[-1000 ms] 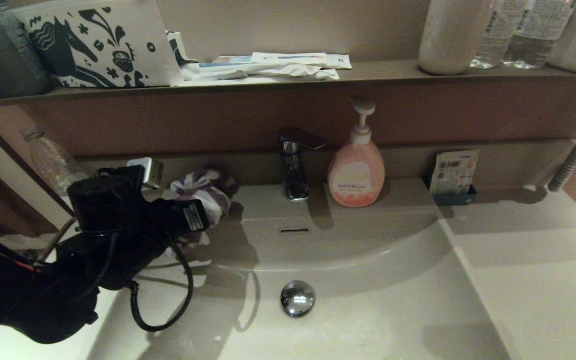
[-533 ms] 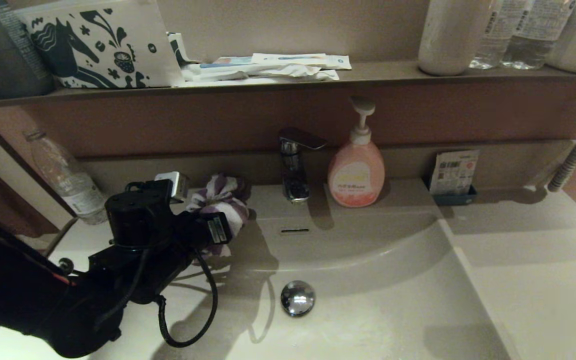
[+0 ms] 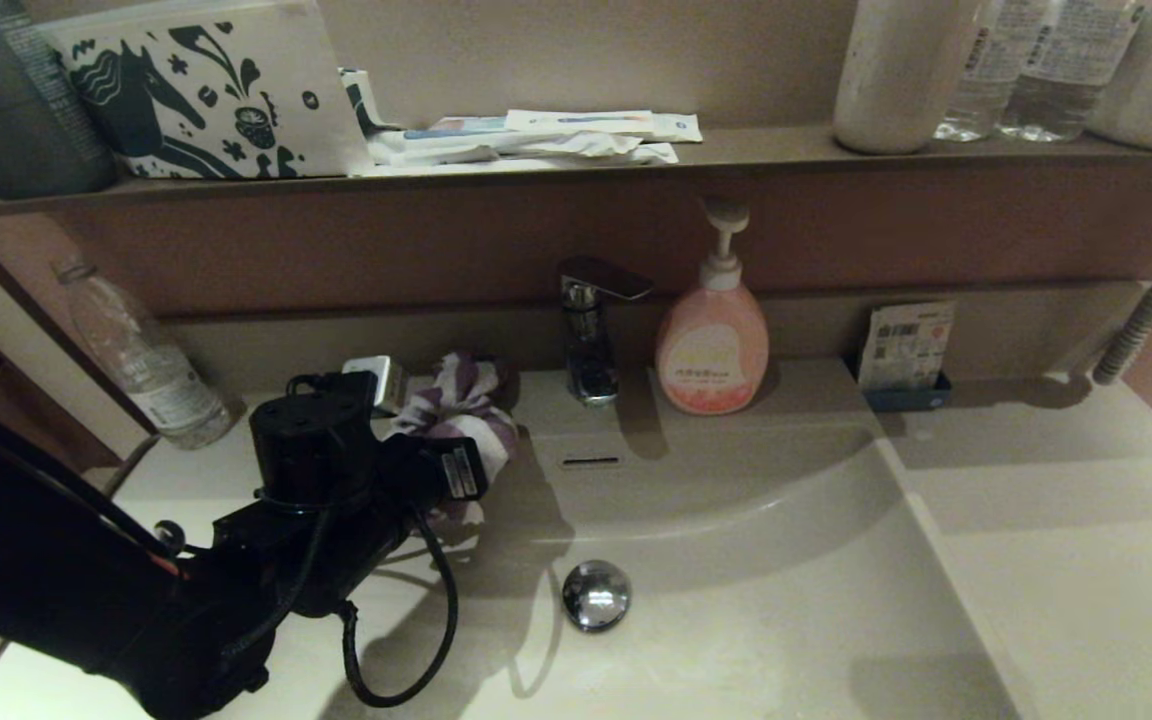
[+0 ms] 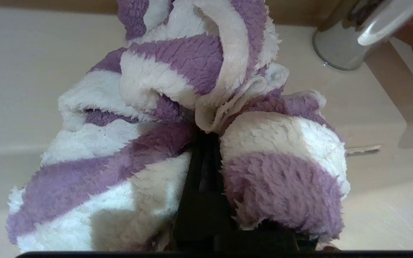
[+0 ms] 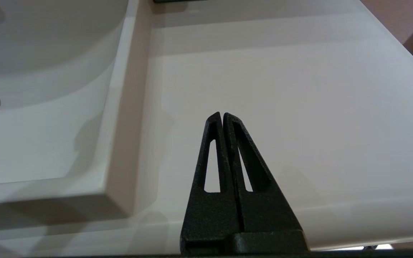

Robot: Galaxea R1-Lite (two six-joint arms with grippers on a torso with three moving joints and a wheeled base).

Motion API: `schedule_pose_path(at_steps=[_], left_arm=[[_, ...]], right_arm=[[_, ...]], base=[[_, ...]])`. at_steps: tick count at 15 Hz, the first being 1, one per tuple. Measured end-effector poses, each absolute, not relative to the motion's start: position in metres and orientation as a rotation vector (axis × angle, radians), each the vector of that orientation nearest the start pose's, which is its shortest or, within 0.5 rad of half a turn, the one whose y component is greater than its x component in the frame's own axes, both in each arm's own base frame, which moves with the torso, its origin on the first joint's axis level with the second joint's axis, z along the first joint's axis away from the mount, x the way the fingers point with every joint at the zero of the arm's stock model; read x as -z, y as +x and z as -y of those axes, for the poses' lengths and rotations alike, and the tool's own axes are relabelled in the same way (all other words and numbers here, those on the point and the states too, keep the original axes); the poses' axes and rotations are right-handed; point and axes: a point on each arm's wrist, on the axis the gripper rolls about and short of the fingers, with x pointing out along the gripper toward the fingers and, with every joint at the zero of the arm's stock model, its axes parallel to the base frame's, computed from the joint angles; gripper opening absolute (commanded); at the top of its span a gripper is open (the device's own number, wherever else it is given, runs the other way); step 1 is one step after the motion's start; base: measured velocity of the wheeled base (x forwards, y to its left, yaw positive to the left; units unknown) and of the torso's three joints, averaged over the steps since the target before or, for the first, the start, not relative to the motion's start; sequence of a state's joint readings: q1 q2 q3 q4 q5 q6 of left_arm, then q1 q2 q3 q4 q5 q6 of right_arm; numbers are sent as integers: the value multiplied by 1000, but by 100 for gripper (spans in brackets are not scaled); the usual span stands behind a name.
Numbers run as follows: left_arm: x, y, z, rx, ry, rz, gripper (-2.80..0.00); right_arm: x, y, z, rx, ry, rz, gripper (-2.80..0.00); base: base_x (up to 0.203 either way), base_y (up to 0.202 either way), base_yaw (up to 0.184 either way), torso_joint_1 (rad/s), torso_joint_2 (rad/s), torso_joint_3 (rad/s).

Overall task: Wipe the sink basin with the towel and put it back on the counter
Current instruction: Wipe the sink

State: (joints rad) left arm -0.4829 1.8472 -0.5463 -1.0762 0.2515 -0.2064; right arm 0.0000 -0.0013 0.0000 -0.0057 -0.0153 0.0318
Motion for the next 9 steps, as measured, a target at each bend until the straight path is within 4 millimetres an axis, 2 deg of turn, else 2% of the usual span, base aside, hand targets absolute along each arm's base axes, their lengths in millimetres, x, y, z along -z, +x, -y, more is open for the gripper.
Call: schedule_pose_path(at_steps=[5,9], left_arm=[[-117,279,149,215,-130,-206,-280],[-120,281,176,237,-130,-176,-280]], right_arm=[[-76,-23,0,15,32,7,-280],[-76,-23,0,15,32,7,-280]], base=[[0,0,0,0,0,0],[0,0,0,0,0,0]])
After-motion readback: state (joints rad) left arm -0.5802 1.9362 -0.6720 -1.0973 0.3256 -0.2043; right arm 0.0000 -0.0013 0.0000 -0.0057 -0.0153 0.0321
